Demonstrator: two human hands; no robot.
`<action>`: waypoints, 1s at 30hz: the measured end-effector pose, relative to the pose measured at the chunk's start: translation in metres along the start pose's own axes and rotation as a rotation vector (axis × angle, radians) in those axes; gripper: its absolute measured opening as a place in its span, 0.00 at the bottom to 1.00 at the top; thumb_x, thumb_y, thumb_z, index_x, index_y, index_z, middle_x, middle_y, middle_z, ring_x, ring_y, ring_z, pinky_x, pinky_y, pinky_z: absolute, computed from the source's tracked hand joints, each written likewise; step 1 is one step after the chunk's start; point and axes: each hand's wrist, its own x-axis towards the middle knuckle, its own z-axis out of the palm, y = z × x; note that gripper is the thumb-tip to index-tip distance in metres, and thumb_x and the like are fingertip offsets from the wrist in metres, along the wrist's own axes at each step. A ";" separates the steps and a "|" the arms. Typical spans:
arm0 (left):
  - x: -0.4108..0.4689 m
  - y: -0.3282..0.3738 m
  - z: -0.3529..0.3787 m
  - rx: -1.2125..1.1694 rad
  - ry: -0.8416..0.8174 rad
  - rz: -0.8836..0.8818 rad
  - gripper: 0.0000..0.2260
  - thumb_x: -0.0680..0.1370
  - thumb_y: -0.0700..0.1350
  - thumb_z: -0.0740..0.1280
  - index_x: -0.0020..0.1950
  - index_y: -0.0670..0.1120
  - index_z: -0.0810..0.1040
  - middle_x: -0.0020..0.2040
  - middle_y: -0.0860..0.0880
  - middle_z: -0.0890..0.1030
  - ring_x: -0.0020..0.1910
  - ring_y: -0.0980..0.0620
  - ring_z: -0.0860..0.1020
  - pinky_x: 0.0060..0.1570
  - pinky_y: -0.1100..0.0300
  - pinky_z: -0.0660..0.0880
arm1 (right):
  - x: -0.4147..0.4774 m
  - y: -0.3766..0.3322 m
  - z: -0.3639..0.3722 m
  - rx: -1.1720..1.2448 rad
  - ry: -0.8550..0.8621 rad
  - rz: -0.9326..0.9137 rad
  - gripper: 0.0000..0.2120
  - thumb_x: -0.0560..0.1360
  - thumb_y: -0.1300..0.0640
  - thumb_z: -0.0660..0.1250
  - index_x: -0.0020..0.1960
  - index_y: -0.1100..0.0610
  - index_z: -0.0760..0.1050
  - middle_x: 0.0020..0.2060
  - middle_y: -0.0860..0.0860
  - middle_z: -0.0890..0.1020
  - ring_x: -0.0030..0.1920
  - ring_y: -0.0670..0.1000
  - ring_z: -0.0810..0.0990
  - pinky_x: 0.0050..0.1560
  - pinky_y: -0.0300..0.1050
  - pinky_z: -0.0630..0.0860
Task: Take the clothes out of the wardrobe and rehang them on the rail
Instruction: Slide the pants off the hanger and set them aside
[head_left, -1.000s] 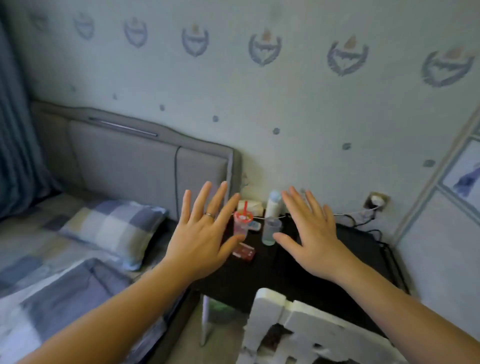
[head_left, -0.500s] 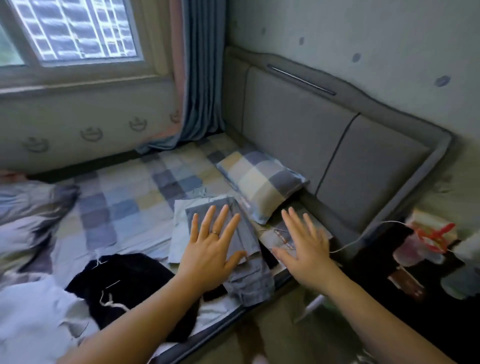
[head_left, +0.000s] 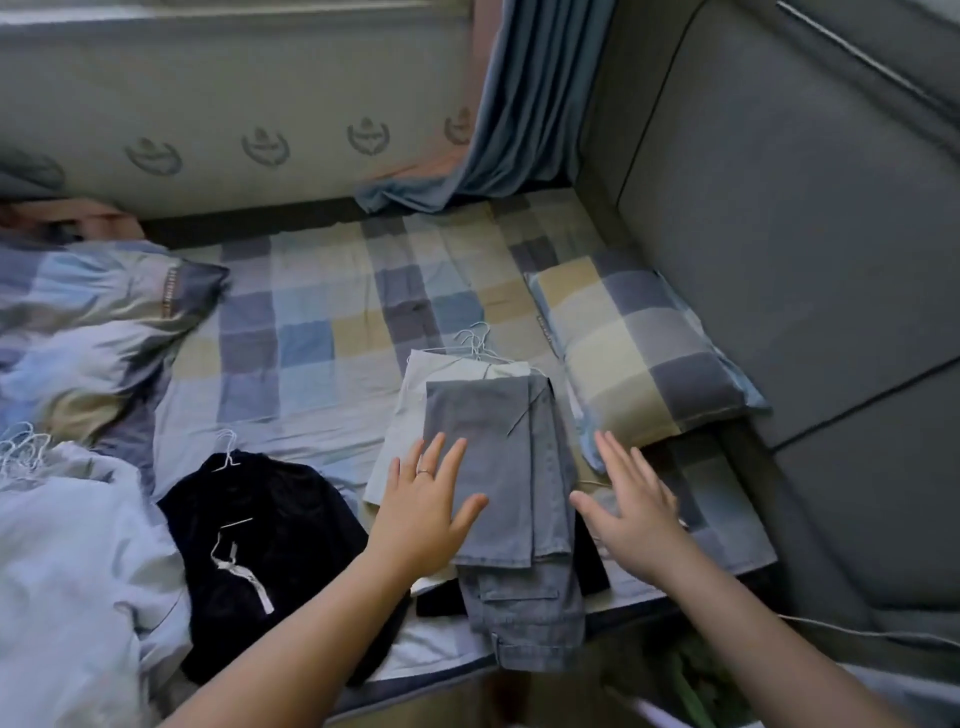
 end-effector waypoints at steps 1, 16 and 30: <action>0.015 -0.002 0.004 -0.054 -0.019 -0.041 0.37 0.78 0.70 0.44 0.82 0.53 0.46 0.82 0.48 0.47 0.80 0.46 0.43 0.78 0.47 0.46 | 0.020 0.005 0.001 0.013 -0.023 0.010 0.34 0.80 0.39 0.57 0.79 0.41 0.42 0.78 0.37 0.45 0.78 0.46 0.41 0.75 0.55 0.46; 0.211 -0.130 0.165 -0.550 -0.165 -0.491 0.31 0.82 0.57 0.62 0.81 0.50 0.54 0.80 0.49 0.60 0.77 0.48 0.61 0.73 0.53 0.60 | 0.309 0.105 0.141 0.522 -0.056 0.338 0.33 0.78 0.47 0.66 0.78 0.49 0.56 0.76 0.48 0.63 0.74 0.50 0.63 0.75 0.51 0.58; 0.403 -0.230 0.288 -0.691 0.133 -0.598 0.26 0.80 0.54 0.66 0.76 0.49 0.64 0.63 0.55 0.73 0.66 0.47 0.74 0.60 0.60 0.67 | 0.525 0.183 0.236 0.371 0.141 0.426 0.20 0.77 0.57 0.63 0.68 0.57 0.68 0.55 0.50 0.73 0.57 0.53 0.73 0.50 0.41 0.65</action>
